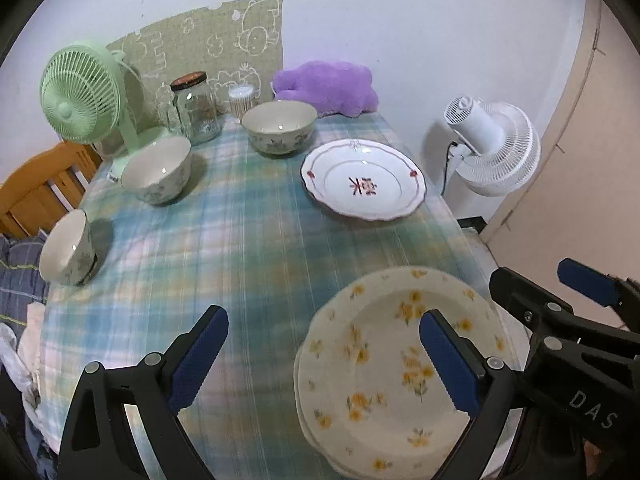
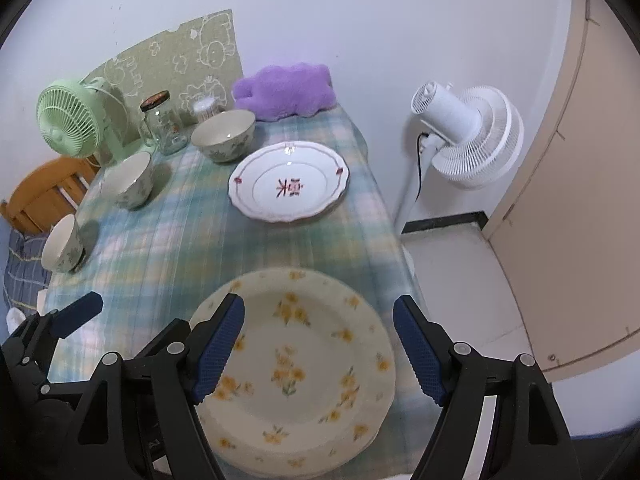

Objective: Organize plates and bowls
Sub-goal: 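Open both grippers and withdraw them from the stacked plates, then move both grippers to the red-rimmed white plate and grasp its rim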

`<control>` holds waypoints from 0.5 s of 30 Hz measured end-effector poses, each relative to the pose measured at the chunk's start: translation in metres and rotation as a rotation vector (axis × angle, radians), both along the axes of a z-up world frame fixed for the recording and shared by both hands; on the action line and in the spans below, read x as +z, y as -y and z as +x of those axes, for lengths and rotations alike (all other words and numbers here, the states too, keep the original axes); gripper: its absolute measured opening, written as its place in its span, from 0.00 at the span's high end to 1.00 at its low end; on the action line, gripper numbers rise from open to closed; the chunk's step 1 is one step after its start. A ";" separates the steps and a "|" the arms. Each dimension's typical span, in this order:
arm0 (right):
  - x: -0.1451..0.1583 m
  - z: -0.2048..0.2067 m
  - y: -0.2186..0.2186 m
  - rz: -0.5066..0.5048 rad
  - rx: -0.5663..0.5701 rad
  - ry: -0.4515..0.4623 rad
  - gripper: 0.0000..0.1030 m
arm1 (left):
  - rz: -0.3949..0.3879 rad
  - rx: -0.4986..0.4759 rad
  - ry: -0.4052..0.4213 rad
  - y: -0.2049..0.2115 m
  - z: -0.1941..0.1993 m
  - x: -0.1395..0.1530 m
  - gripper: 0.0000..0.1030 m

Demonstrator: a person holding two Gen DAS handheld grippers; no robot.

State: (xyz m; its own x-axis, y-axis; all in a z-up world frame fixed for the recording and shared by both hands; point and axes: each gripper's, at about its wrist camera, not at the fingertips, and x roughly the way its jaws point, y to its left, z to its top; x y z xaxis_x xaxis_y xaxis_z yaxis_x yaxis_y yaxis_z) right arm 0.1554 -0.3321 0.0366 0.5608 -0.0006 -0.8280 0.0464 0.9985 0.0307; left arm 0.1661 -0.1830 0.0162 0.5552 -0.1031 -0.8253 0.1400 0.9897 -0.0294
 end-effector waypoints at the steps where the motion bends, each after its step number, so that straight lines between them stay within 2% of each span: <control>1: 0.001 0.006 0.001 -0.004 0.011 -0.001 0.23 | -0.004 0.002 0.003 0.002 0.004 0.000 0.07; 4: 0.001 0.026 0.009 0.007 0.034 -0.004 0.20 | -0.020 0.014 0.013 0.008 0.018 0.002 0.14; 10: -0.002 0.065 0.022 0.012 0.087 0.006 0.18 | -0.032 0.053 0.008 0.021 0.053 -0.002 0.14; 15: -0.005 0.097 0.033 0.010 0.095 0.027 0.18 | -0.002 0.086 0.029 0.032 0.081 -0.004 0.14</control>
